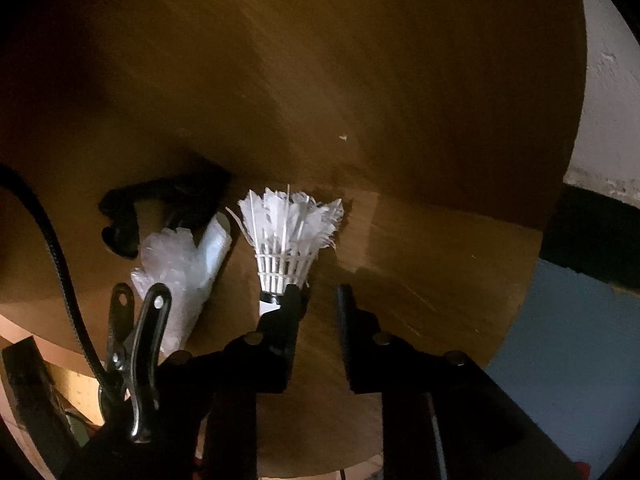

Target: Collect trash

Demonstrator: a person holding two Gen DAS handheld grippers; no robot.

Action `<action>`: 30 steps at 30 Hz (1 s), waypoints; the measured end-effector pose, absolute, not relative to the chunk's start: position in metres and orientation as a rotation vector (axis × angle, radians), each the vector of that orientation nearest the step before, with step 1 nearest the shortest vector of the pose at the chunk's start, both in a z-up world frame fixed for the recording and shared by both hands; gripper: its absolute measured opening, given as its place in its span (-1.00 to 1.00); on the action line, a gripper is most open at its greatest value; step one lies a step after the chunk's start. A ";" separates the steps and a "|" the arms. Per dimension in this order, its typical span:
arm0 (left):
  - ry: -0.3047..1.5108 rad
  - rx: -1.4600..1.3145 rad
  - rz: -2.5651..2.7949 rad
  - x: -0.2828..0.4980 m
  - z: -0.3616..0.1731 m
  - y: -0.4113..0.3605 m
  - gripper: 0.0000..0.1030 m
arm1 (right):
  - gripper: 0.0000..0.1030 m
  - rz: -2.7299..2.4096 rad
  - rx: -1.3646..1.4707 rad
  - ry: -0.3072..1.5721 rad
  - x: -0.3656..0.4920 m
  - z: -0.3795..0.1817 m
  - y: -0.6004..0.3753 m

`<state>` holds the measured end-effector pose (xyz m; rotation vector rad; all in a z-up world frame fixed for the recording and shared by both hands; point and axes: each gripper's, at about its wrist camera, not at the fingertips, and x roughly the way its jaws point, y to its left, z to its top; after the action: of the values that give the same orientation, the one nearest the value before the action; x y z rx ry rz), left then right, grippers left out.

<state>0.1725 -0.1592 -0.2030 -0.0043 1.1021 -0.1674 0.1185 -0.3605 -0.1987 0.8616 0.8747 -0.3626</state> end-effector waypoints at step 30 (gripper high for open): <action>1.105 -0.108 -0.147 0.161 -0.203 -0.121 -0.13 | -0.34 -0.432 0.525 0.958 0.173 -0.200 -0.320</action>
<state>0.1612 -0.1209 -0.2032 -0.1083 1.1050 -0.1466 0.1733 -0.3197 -0.1999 0.5247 0.9575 -0.4325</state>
